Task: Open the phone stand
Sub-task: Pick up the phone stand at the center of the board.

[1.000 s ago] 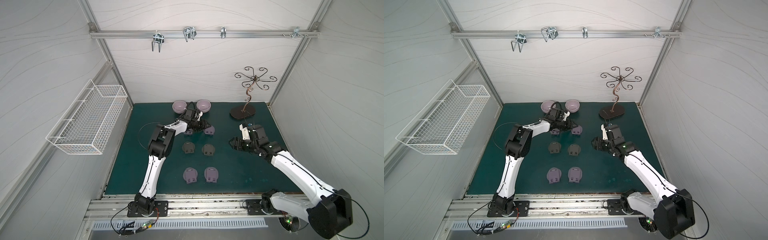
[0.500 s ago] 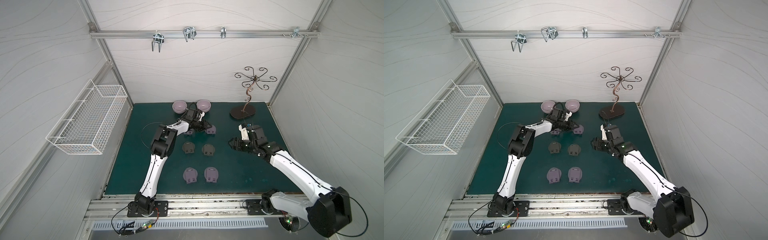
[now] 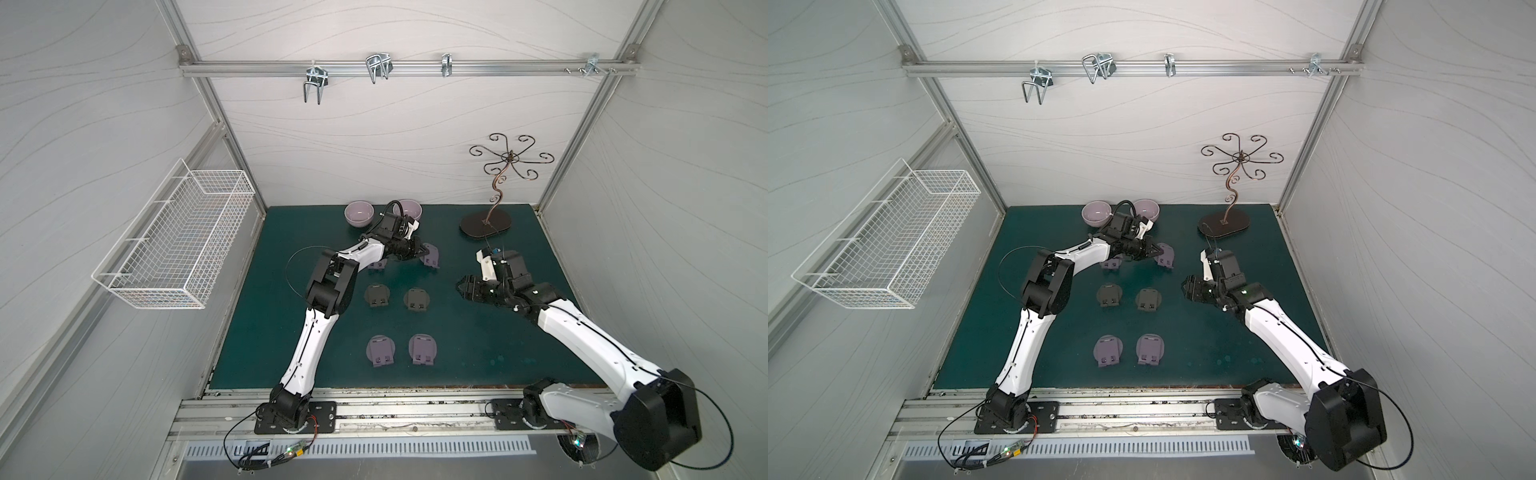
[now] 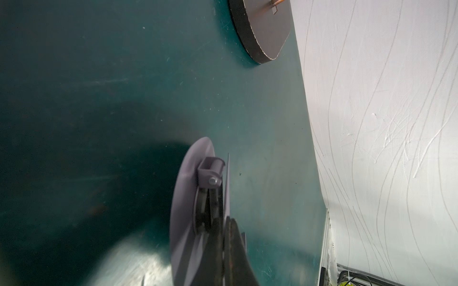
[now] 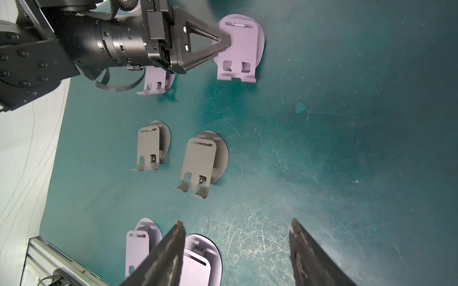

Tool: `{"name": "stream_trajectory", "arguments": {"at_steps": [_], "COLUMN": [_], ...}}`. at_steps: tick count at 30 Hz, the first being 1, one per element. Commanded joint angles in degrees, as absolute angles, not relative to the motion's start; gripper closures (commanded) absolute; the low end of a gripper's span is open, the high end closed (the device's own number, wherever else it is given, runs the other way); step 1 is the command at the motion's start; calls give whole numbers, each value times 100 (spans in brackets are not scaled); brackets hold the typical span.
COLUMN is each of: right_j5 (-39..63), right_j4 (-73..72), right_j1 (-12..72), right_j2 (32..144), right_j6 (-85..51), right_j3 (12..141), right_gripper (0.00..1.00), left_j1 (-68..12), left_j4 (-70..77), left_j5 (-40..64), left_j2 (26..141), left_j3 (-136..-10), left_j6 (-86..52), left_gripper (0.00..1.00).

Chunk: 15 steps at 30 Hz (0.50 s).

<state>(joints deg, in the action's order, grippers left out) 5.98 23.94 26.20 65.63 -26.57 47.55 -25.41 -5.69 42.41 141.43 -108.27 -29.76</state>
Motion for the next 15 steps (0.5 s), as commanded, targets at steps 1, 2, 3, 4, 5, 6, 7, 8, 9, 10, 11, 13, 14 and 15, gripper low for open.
{"name": "stream_trajectory", "arguments": {"at_steps": [1, 2, 3, 4, 5, 6, 7, 8, 9, 10, 11, 13, 14, 15], "right_j5": [525, 527, 530, 523, 518, 514, 512, 561, 615, 717, 901, 1347, 1592, 1904], "right_j4": [2364, 2402, 2443, 2521, 2571, 2614, 2651, 2686, 2716, 2749, 2772, 2831, 2898, 2990], "right_j1": [2654, 2654, 2655, 2654, 2656, 2654, 2654, 2648, 2633, 2600, 2556, 2430, 2337, 2230], "right_j2": [6562, 6547, 6531, 6474, 6424, 6348, 6256, 6159, 6067, 5966, 5863, 5674, 5610, 5546], "right_j6": [-2689, -2692, -2681, -2664, -2642, -2610, -2581, -2567, -2551, -2522, -2516, -2522, -2546, -2549], "right_j3": [4726, 4748, 4777, 4836, 4872, 4909, 4934, 4956, 4980, 4999, 5018, 5065, 5115, 5185], "right_gripper": [33, 33, 34, 34, 35, 35, 35, 35, 36, 36, 37, 38, 39, 40], "left_j1": [-2557, -2550, -2549, -2536, -2527, -2514, -2492, -2472, -2448, -2435, -2417, -2400, -2399, -2393], "left_j4": [-793, -746, -681, -554, -377, -99, 228, 649, 995, 1367, 1623, 1867, 1857, 1862], "left_j5": [4089, 4123, 4186, 4245, 4349, 4468, 4588, 4689, 4797, 4884, 4942, 5072, 5130, 5193], "left_j2": [14117, 14039, 13949, 13822, 13668, 13525, 13325, 13120, 12940, 12755, 12536, 12139, 11958, 11753], "left_j3": [-10605, -10521, -10379, -10241, -10055, -9858, -9589, -9299, -9061, -8804, -8581, -8271, -8137, -7978], "left_j6": [-2927, -2988, -3057, -3160, -3338, -3530, -3799, -4104, -4359, -4631, -4822, -4982, -4976, -4968], "left_gripper": [100, 100, 100, 100, 100, 100, 100, 100, 100, 100, 100, 100, 100, 100]}}
